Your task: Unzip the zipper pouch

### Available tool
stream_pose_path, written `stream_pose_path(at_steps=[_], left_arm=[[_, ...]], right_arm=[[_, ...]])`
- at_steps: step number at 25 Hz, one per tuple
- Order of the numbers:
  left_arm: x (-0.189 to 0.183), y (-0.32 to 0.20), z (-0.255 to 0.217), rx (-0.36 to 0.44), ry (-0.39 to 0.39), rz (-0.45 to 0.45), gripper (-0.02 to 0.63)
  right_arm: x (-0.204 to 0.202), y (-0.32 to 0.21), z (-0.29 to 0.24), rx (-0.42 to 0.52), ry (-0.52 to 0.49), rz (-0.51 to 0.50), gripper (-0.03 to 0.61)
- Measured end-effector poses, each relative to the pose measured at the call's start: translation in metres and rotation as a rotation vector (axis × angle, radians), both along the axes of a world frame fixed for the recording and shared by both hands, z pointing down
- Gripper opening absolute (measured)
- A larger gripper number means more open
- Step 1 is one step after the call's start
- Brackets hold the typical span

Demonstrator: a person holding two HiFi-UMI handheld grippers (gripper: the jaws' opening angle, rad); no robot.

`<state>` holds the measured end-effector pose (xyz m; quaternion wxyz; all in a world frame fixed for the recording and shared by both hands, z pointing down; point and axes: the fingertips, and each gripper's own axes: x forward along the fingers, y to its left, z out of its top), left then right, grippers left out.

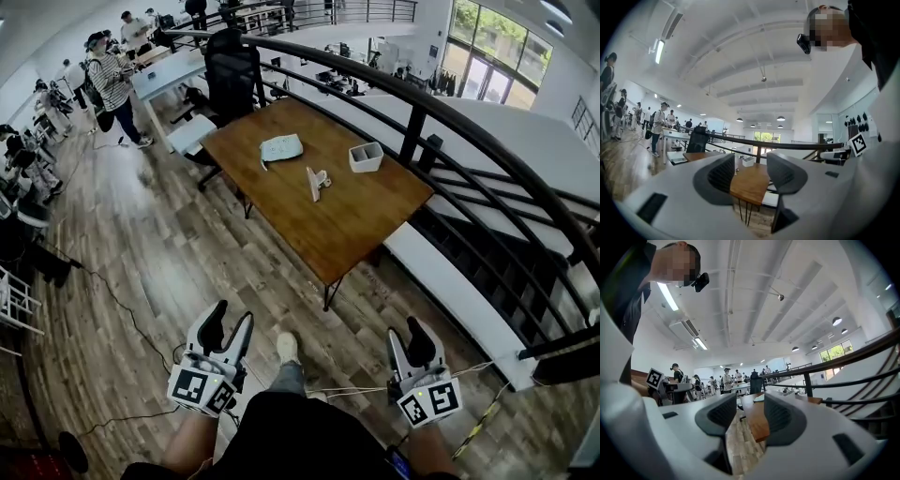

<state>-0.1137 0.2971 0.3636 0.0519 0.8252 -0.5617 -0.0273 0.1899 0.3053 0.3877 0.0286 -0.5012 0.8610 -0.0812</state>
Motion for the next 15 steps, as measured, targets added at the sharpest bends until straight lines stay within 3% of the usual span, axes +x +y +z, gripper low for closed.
stream_pose_path(at_steps=[8,15], left_arm=[[-0.006,-0.080,-0.004,0.030,0.030,0.018,0.221],[-0.035,-0.157,-0.016,0.054,0.023,0.040,0.221]], right_arm=[[0.001,-0.076,-0.009,0.014,-0.002,0.072,0.156],[-0.040,-0.151,-0.040,0.085,0.030,0.073,0.156]])
